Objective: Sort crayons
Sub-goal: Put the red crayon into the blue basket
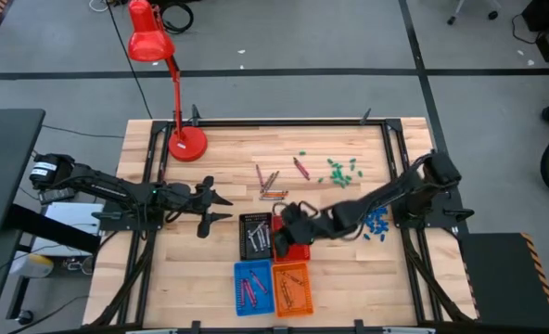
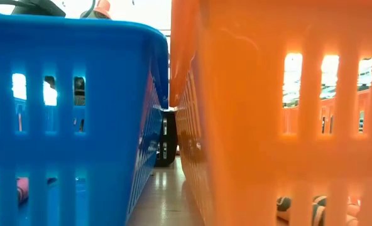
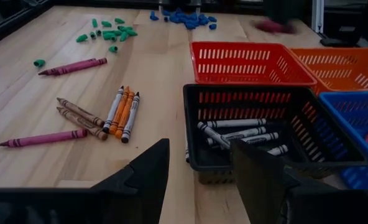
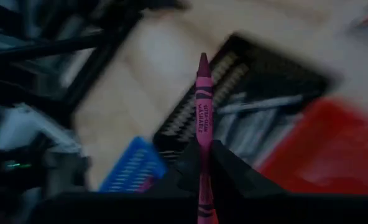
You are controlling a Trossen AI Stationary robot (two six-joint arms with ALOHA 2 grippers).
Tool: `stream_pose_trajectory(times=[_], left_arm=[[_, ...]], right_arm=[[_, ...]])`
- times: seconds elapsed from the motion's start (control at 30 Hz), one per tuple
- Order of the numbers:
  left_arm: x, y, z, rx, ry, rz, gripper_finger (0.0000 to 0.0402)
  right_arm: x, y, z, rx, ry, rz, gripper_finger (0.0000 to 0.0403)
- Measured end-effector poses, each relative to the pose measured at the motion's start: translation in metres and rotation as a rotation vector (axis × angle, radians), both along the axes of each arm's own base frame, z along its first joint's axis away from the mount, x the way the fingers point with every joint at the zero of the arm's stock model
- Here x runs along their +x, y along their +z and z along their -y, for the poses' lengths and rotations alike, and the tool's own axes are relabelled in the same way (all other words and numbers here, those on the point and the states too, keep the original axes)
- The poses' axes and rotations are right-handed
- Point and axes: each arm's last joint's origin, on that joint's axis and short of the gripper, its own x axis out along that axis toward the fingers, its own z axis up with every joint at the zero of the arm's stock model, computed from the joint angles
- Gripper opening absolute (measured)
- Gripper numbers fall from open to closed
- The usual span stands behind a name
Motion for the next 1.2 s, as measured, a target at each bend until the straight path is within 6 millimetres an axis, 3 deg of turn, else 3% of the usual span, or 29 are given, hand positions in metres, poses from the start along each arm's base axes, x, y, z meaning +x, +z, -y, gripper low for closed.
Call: stream_pose_trajectory(times=[0.33, 0.53, 0.87, 1.2], left_arm=[[0.000, -0.001, 0.000, 0.000, 0.000, -0.008, 0.0183], [-0.001, -0.001, 0.000, 0.001, 0.000, -0.014, 0.0183], [-0.001, -0.002, 0.000, 0.002, 0.001, -0.020, 0.0183], [-0.001, -0.002, 0.000, 0.003, 0.001, -0.023, 0.0183]], right_arm=[[0.028, -0.048, -0.054, 0.214, 0.124, 0.182, 0.0027], [0.032, -0.048, -0.075, 0.196, 0.143, 0.088, 0.0027], [0.032, -0.042, -0.083, 0.066, 0.226, -0.004, 0.0032], [0.036, -0.042, -0.074, 0.114, 0.261, -0.030, 0.0111]])
